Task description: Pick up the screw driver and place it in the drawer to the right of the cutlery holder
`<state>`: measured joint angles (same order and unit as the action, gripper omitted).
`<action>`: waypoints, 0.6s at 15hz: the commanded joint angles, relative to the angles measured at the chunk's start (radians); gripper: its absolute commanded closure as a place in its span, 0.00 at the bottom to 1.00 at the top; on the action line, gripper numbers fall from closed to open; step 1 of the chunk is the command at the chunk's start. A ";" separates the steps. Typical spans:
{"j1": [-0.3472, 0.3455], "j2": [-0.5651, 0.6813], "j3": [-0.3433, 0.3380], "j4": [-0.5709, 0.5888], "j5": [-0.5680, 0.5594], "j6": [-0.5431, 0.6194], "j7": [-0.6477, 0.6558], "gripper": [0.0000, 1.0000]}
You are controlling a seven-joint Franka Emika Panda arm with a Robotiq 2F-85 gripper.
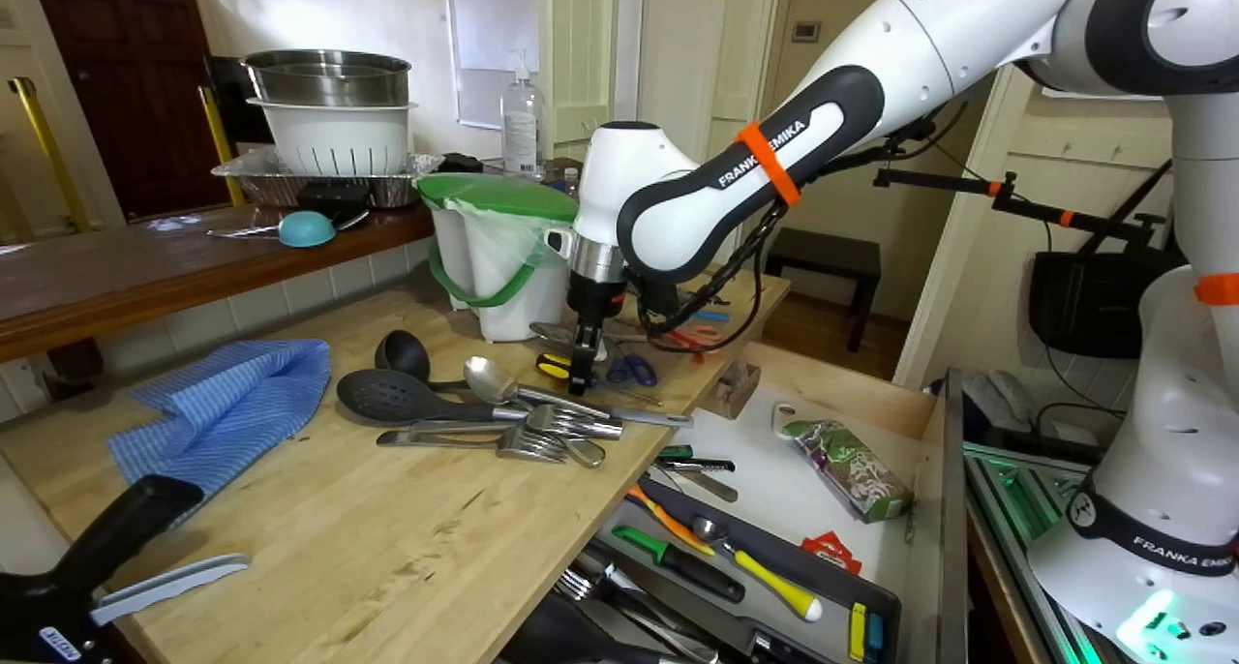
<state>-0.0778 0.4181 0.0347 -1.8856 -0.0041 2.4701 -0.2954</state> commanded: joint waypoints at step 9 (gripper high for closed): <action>-0.014 -0.014 -0.005 0.006 0.011 0.001 0.006 0.94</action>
<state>-0.0841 0.4110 0.0228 -1.8803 -0.0041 2.4761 -0.2774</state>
